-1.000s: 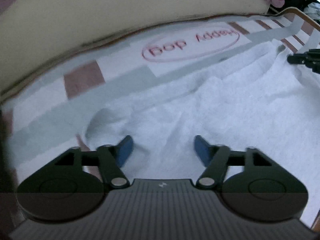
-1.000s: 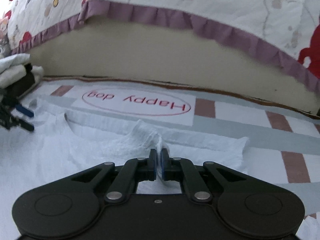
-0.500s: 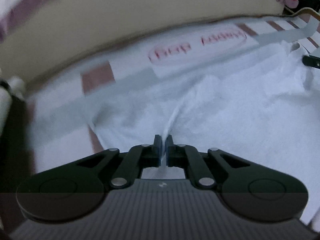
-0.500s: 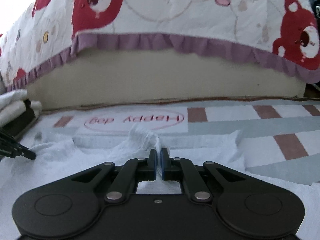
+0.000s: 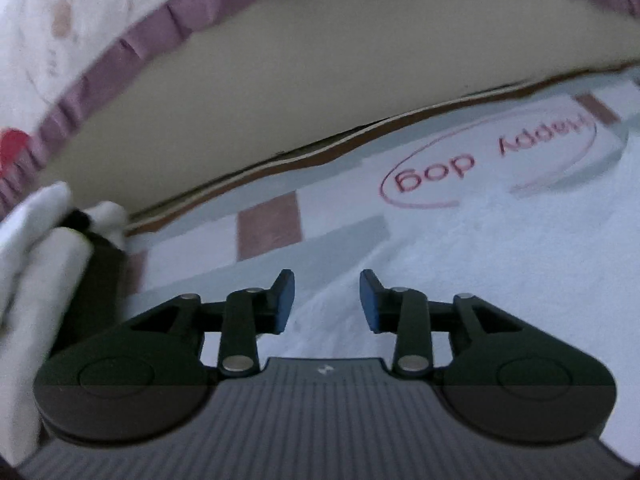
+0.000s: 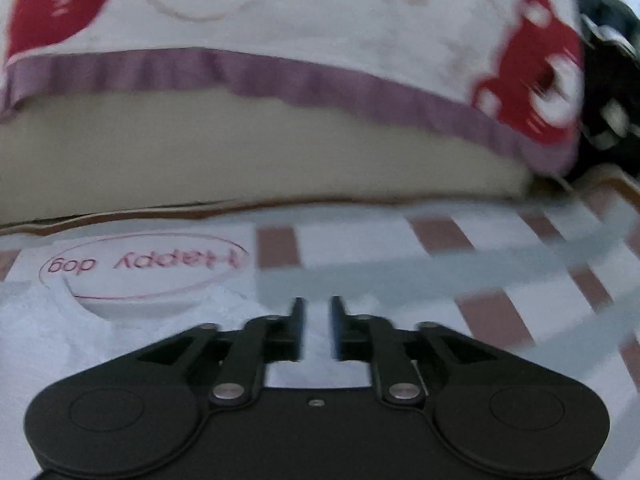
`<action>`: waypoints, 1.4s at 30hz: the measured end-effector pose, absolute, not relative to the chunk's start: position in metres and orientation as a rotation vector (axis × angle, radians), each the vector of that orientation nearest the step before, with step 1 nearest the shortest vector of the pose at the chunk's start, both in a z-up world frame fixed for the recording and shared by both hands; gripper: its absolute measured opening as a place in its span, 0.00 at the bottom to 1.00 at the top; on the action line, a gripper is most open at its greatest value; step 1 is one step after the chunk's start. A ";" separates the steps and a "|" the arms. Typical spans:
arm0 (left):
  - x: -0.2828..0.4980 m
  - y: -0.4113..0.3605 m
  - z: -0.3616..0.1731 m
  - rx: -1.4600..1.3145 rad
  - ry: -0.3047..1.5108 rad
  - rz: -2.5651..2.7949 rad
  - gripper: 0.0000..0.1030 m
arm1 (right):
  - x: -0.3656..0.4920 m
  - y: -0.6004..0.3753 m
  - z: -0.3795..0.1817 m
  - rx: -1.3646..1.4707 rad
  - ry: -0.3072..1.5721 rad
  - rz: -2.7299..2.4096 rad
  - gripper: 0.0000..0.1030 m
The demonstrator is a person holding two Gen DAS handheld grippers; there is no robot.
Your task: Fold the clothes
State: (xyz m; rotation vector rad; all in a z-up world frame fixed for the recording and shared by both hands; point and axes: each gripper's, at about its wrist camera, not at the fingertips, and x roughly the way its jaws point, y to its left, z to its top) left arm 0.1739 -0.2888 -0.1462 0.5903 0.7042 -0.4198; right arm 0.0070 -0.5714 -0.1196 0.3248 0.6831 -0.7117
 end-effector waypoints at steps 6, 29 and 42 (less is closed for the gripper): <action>0.105 -0.210 -0.134 0.244 0.864 -0.506 0.60 | -0.128 -0.544 -0.124 0.596 0.678 -0.604 0.47; 0.011 -0.091 -0.155 0.040 0.894 -0.529 0.26 | -0.225 -0.495 -0.162 0.398 0.698 -0.537 0.21; 0.018 -0.114 -0.184 0.141 0.833 -0.513 0.14 | -0.232 -0.498 -0.176 0.417 0.647 -0.531 0.28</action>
